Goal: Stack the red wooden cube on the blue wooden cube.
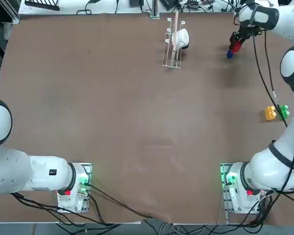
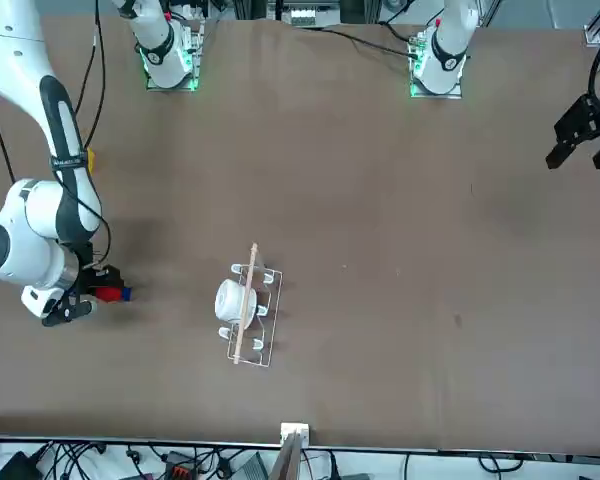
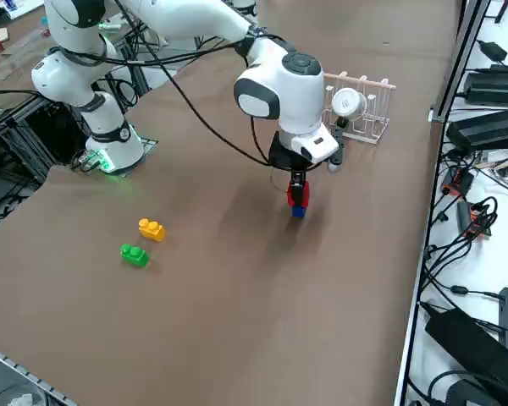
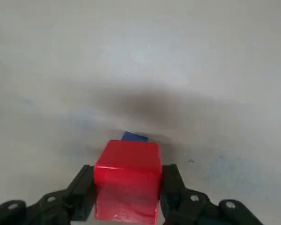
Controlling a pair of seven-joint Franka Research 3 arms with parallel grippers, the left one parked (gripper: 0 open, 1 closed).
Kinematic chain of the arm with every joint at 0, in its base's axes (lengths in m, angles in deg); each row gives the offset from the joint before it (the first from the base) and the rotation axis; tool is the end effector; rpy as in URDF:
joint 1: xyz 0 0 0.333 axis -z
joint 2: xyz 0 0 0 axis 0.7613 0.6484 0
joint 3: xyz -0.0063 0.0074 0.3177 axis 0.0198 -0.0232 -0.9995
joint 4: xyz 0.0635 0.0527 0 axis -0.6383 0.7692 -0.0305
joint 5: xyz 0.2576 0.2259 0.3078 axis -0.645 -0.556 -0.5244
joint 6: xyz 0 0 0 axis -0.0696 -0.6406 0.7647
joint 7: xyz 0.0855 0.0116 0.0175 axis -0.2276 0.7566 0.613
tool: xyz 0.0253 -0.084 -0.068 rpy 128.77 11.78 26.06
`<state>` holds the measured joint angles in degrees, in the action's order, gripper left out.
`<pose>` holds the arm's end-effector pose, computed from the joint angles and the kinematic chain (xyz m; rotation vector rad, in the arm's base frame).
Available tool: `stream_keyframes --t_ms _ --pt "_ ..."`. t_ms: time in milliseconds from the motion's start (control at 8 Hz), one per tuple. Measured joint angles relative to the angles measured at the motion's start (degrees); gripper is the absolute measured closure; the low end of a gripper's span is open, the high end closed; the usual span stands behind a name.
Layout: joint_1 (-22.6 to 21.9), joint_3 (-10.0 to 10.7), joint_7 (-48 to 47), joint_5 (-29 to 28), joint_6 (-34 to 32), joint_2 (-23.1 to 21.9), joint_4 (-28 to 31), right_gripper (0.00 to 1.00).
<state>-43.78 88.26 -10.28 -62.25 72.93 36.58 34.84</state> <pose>0.7391 -0.0630 0.2190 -3.0969 -0.3814 0.0389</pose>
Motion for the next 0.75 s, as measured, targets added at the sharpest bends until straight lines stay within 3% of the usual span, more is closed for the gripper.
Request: stream_keyframes --t_ms 750 --pt "0.0 0.0 0.0 -0.19 0.0 0.17 0.0 0.29"
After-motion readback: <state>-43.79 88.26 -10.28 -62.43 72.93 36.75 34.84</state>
